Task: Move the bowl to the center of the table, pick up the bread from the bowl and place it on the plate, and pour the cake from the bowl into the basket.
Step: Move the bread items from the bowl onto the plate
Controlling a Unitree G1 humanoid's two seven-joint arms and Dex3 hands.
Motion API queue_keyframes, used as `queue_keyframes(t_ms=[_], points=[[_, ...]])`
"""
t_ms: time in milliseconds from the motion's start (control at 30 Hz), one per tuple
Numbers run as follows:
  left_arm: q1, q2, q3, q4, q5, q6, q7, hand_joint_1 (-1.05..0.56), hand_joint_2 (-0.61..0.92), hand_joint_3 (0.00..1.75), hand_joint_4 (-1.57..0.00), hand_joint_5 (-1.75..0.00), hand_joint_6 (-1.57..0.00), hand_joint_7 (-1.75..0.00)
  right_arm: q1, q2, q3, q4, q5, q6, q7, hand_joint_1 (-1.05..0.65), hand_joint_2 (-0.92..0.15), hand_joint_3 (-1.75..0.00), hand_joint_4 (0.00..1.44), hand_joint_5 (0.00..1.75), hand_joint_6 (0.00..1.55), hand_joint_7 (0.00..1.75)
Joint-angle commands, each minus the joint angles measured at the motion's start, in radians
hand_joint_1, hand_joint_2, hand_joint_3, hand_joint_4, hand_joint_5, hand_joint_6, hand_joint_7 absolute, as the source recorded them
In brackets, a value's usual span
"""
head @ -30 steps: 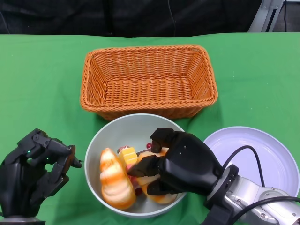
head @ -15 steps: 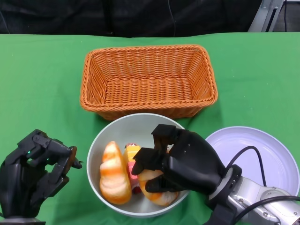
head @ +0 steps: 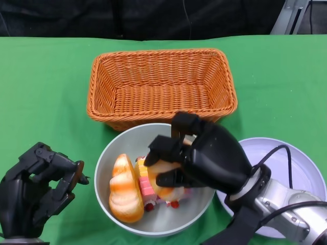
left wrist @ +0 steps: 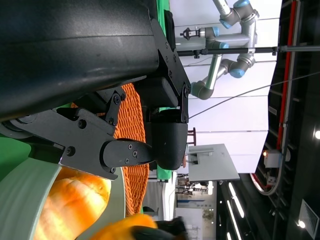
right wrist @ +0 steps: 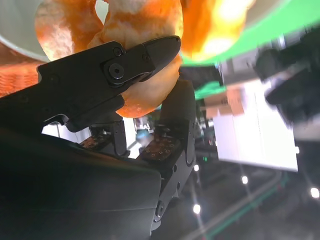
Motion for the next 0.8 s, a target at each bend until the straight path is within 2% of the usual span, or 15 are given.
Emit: queue_keyframes(t_ms=[33, 200, 300, 367, 400, 500, 533, 567, 633, 800], points=[[0.004, 0.014, 0.008, 0.006, -0.001, 0.010, 0.009, -0.10, 0.87, 0.38, -0.82, -1.55, -0.86, -1.21, -0.008, -0.011, -0.043, -0.065, 0.057, -0.022, 0.035, -0.13, -0.92, -0.09, 0.77, 1.72, 0.63, 1.51], [0.001, 0.010, 0.010, 0.005, -0.005, 0.014, 0.011, -0.09, 0.85, 0.39, -0.82, -1.55, -0.86, -1.21, 0.019, -0.016, -0.098, -0.175, 0.107, -0.011, 0.116, -0.15, -0.92, -0.13, 0.76, 1.73, 0.63, 1.52], [-0.004, 0.014, 0.011, 0.012, -0.007, 0.011, 0.003, -0.09, 0.85, 0.40, -0.81, -1.55, -0.85, -1.21, 0.052, -0.026, -0.131, -0.248, 0.152, -0.005, 0.186, -0.14, -0.92, -0.18, 0.76, 1.72, 0.68, 1.44], [-0.006, 0.016, 0.011, 0.012, -0.005, 0.008, 0.000, -0.10, 0.85, 0.40, -0.80, -1.56, -0.85, -1.22, 0.072, -0.033, -0.152, -0.285, 0.174, -0.006, 0.221, -0.14, -0.92, -0.21, 0.76, 1.74, 0.68, 1.45], [-0.007, 0.017, 0.011, 0.011, -0.006, 0.007, -0.003, -0.10, 0.85, 0.41, -0.79, -1.57, -0.84, -1.23, 0.084, -0.040, -0.166, -0.305, 0.185, -0.011, 0.232, -0.13, -0.92, -0.22, 0.77, 1.74, 0.67, 1.48], [-0.010, 0.017, 0.013, 0.011, -0.007, 0.002, -0.004, -0.10, 0.84, 0.42, -0.78, -1.57, -0.84, -1.23, 0.117, -0.050, -0.211, -0.361, 0.203, -0.016, 0.248, -0.14, -0.88, -0.21, 0.82, 1.64, 0.74, 1.34], [-0.011, 0.018, 0.014, 0.013, -0.005, 0.000, -0.004, -0.11, 0.83, 0.43, -0.79, -1.57, -0.83, -1.23, 0.130, -0.055, -0.229, -0.385, 0.209, -0.014, 0.256, -0.13, -0.87, -0.24, 0.82, 1.67, 0.73, 1.38], [-0.012, 0.018, 0.014, 0.014, -0.005, 0.000, -0.005, -0.11, 0.82, 0.46, -0.79, -1.58, -0.83, -1.25, 0.143, -0.061, -0.248, -0.411, 0.213, -0.009, 0.266, -0.13, -0.83, -0.31, 0.83, 1.67, 0.73, 1.39], [-0.016, 0.017, 0.015, 0.015, -0.012, 0.007, -0.008, -0.10, 0.80, 0.50, -0.79, -1.57, -0.83, -1.25, 0.174, -0.076, -0.285, -0.474, 0.229, 0.012, 0.310, -0.14, -0.69, -0.58, 0.86, 1.60, 0.78, 1.29], [-0.028, 0.021, 0.021, 0.023, -0.009, 0.006, -0.002, -0.09, 0.78, 0.53, -0.81, -1.53, -0.84, -1.23, 0.244, -0.109, -0.369, -0.567, 0.259, 0.023, 0.365, -0.15, -0.61, -0.76, 0.86, 1.59, 0.81, 1.20]])
